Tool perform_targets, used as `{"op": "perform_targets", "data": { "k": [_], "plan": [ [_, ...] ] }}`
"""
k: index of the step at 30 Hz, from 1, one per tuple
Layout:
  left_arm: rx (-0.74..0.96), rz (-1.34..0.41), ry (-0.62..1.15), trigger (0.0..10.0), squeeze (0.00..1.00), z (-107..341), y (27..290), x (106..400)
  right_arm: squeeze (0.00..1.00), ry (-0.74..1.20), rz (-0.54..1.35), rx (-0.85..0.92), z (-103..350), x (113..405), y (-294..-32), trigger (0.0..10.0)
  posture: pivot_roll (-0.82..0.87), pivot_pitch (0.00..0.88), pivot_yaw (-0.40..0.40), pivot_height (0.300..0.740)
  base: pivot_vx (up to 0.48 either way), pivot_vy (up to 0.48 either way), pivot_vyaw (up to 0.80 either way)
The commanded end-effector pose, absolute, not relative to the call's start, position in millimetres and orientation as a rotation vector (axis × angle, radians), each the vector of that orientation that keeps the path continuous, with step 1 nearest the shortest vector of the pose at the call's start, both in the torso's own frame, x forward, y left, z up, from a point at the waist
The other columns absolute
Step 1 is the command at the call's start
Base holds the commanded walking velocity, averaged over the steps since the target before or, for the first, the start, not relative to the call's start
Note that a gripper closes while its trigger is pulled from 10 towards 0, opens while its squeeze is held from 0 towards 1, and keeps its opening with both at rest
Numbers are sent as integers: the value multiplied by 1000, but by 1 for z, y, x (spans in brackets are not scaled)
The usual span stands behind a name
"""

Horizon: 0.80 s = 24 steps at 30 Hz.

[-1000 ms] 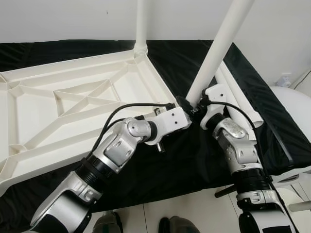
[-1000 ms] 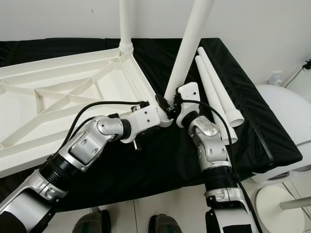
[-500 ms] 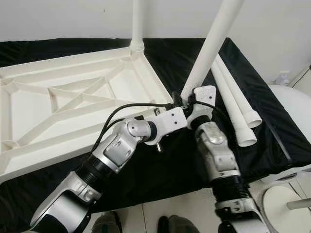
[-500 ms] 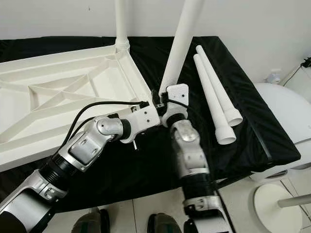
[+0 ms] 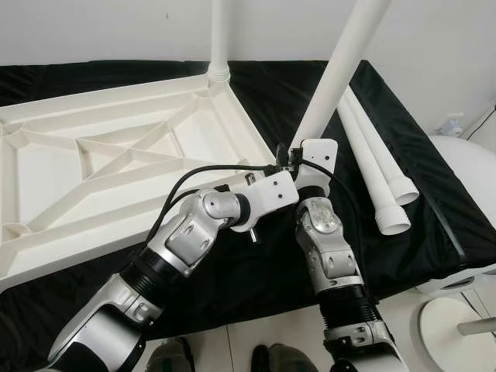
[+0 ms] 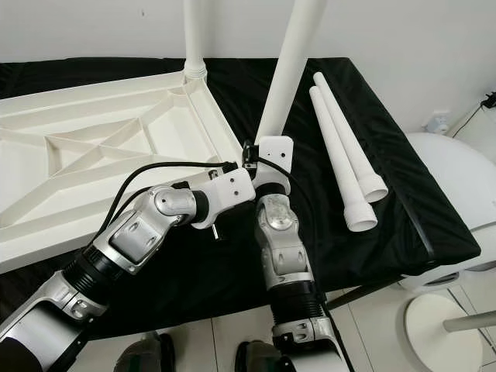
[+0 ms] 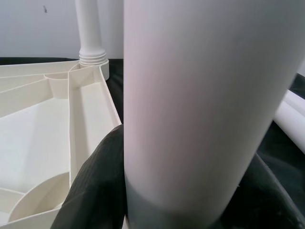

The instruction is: Building children table

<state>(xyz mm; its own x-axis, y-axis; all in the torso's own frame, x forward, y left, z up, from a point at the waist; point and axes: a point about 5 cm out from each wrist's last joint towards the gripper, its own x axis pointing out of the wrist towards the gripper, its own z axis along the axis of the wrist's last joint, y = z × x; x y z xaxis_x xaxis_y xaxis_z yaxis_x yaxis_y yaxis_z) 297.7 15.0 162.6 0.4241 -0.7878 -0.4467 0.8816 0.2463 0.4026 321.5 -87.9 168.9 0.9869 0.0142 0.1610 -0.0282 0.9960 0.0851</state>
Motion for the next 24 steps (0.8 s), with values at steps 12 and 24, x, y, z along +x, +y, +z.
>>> {"op": "perform_targets", "data": {
  "k": [12,24],
  "plan": [
    [673,-1162,153,10000,0,161,11,293,1000,-95,44,117,150,316,-88,10000,27,68,-63,740,0,0,0],
    [671,-1164,154,10000,0,159,10,292,384,-113,72,95,152,317,-99,10000,24,58,-64,740,0,0,0]
  ]
}}
